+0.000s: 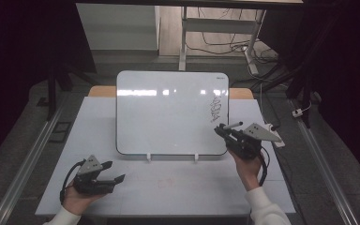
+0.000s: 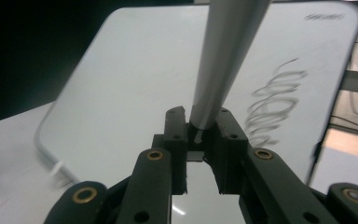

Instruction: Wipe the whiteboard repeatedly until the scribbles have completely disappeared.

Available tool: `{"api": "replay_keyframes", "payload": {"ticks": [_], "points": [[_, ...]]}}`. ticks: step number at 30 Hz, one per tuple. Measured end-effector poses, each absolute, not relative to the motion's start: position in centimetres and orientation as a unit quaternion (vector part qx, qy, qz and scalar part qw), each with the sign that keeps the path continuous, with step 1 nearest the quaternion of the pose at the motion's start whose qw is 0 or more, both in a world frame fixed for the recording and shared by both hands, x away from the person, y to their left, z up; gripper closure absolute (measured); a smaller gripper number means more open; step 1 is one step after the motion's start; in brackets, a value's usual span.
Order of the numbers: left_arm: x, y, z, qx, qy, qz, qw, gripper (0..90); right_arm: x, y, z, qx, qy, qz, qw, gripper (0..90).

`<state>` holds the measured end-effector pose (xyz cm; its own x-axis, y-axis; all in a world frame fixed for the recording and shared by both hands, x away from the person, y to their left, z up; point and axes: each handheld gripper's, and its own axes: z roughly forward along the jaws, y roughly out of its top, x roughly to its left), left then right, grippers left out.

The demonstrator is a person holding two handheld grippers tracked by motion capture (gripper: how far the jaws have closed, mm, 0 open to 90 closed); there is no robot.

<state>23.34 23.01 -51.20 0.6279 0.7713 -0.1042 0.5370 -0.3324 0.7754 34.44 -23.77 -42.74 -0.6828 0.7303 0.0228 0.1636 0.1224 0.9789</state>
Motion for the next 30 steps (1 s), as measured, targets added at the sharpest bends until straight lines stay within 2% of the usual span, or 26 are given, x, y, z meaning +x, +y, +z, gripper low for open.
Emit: {"api": "replay_keyframes", "payload": {"ticks": [19, 27, 30], "points": [[23.7, 23.1, -51.6, 0.805, 0.410, 0.136, 0.407, 27.3, 45.3, -23.6, -39.2, 0.371, 0.685, 0.565, 0.274, 77.6], [23.7, 23.2, -51.6, 0.805, 0.411, 0.136, 0.407, 27.3, 47.9, -23.3, -39.2, 0.380, 0.681, 0.561, 0.277, 77.6], [23.7, 23.2, -51.6, 0.805, 0.411, 0.136, 0.406, 27.3, 48.2, -22.8, -39.8, 0.375, 0.689, 0.561, 0.264, 77.7]]}}
